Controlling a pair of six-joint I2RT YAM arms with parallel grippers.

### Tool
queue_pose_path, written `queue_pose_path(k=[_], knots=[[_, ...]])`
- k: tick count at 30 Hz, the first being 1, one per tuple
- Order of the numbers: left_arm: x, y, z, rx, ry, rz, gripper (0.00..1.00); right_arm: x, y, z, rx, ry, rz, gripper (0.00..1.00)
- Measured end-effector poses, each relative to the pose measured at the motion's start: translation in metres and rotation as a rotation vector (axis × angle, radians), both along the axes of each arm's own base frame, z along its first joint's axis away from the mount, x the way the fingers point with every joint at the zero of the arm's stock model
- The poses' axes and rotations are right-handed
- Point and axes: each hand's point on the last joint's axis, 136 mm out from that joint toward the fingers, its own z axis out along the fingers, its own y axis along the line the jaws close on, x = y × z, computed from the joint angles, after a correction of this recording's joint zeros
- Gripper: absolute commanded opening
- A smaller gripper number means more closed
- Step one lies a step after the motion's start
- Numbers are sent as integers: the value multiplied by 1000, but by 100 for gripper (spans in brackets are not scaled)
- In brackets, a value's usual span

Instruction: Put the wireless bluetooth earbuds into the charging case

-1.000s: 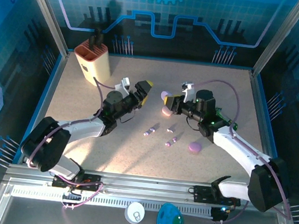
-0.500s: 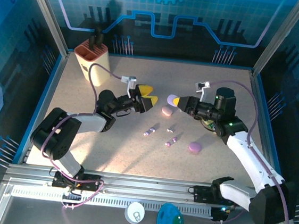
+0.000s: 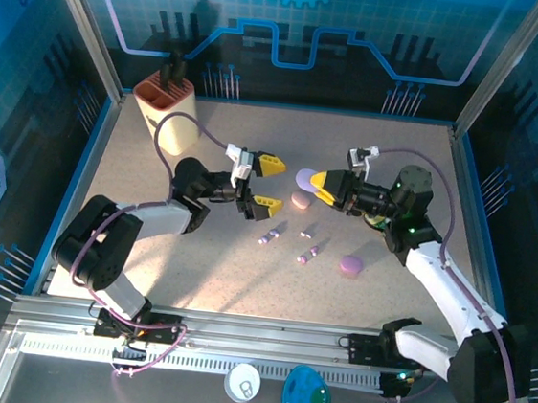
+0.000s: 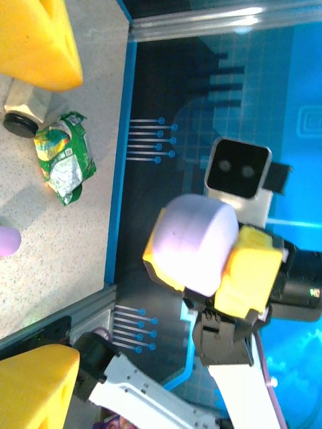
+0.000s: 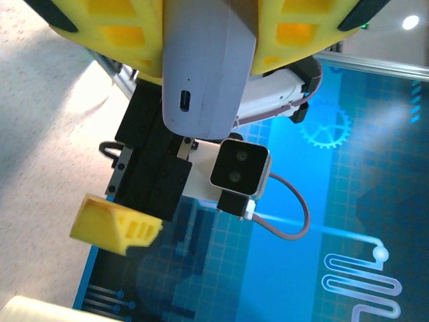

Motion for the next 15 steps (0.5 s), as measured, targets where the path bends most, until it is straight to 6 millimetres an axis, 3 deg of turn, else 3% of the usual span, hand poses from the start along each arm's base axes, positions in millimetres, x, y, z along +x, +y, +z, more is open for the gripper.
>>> queue_pose_path(k=[5,9,15], knots=[[-13,-14,8,4,-36,-89,81,-10,9,3,51,39,40,5],[-23,-26,8,11,-31,-154,79,-14,22,7,86,39,87,5],[-31,-30,7,18,-33,-192,80,-14,31,-1,105,78,116,5]])
